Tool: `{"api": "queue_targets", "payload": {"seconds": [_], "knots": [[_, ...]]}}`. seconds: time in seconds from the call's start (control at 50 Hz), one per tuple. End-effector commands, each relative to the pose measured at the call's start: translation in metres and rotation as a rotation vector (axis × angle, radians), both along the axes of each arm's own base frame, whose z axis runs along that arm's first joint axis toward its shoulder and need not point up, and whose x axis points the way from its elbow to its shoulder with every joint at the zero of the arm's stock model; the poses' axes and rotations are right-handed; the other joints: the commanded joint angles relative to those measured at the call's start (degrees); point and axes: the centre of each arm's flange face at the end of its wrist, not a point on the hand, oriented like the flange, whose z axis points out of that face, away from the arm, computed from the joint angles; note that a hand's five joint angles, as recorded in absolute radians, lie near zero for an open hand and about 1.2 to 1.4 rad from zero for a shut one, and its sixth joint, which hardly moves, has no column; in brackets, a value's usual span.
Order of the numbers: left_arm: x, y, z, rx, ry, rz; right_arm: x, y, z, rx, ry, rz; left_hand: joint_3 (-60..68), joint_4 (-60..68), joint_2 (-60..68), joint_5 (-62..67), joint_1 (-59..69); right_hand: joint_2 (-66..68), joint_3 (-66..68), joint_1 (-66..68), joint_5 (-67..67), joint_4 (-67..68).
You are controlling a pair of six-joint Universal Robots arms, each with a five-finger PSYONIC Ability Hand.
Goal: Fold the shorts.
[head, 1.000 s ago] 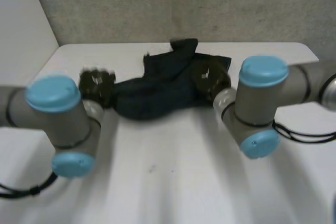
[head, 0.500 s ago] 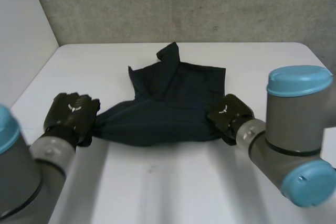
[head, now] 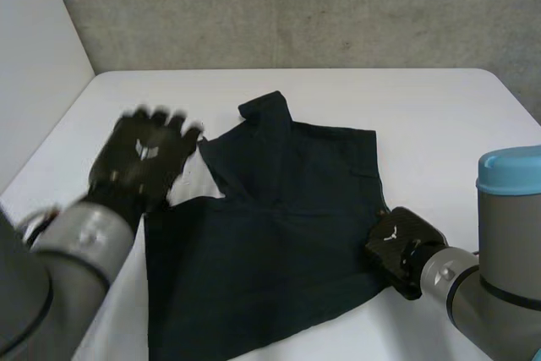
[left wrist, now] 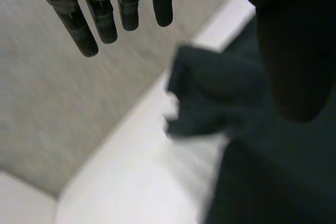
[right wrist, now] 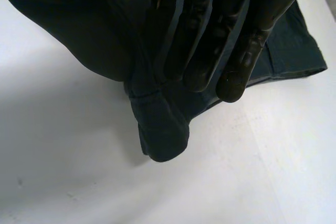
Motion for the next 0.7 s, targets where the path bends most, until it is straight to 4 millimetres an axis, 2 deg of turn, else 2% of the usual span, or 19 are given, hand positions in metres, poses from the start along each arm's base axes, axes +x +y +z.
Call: {"api": "queue_targets", "payload": {"seconds": [0.02,0.04,0.08,0.14,0.18,0.2,0.28,0.38,0.48,0.56,0.58,0.7], "knots": [[-0.019,-0.084,-0.010,-0.100,0.039,-0.188,-0.001,0.002,-0.007,-0.015,-0.010,-0.003,5.15,5.51,5.55,5.70,5.45,13.09,12.31,24.44,13.35,11.73],[-0.022,-0.098,-0.018,-0.091,0.025,-0.227,-0.002,0.003,-0.009,-0.015,-0.010,-0.003,5.66,6.02,6.06,6.21,5.96,13.09,12.31,24.44,13.35,11.73],[-0.027,-0.111,-0.030,-0.075,0.011,-0.262,-0.002,0.004,-0.011,-0.018,-0.011,-0.003,6.17,6.53,6.57,6.72,6.47,13.09,12.31,24.44,13.35,11.73],[-0.037,-0.138,-0.051,-0.062,-0.017,-0.267,-0.002,0.005,-0.015,-0.027,-0.017,-0.004,8.84,9.21,9.25,9.40,9.15,13.09,12.31,24.44,13.35,11.73],[-0.041,-0.148,-0.060,-0.056,-0.037,-0.262,-0.002,0.005,-0.016,-0.030,-0.021,-0.005,10.20,10.56,10.60,10.75,10.50,13.09,12.31,24.44,13.35,11.73],[-0.041,-0.160,-0.072,-0.046,-0.068,-0.252,-0.003,0.005,-0.017,-0.030,-0.021,-0.004,11.54,11.90,11.94,12.09,11.84,13.09,12.31,24.44,13.35,11.73],[-0.044,-0.177,-0.097,-0.008,-0.150,-0.259,-0.003,0.005,-0.018,-0.027,-0.020,-0.007,15.42,15.78,15.82,15.97,15.72,13.09,12.31,24.44,13.35,11.73],[-0.048,-0.186,-0.123,0.045,-0.207,-0.273,-0.003,0.005,-0.019,-0.027,-0.020,-0.009,15.76,16.12,16.16,16.31,16.06,13.09,12.31,24.44,13.35,11.73],[-0.052,-0.199,-0.130,0.030,-0.208,-0.269,-0.004,0.005,-0.020,-0.025,-0.022,-0.014,23.80,24.17,24.21,24.36,24.11,13.09,12.31,24.44,13.35,11.73],[-0.053,-0.208,-0.138,0.023,-0.213,-0.248,-0.006,0.003,-0.021,-0.024,-0.022,-0.025,50.16,50.53,50.56,50.72,50.47,13.09,12.31,24.44,13.35,11.73],[-0.052,-0.213,-0.138,0.014,-0.221,-0.205,-0.007,0.002,-0.022,-0.023,-0.021,-0.030,65.89,66.26,66.30,66.45,66.20,13.09,12.31,24.44,13.35,11.73],[-0.041,-0.221,-0.132,-0.006,-0.262,0.024,-0.009,0.000,-0.022,-0.023,-0.021,-0.039,66.70,67.07,67.10,67.26,67.01,13.09,12.31,24.44,13.35,11.73]]}}
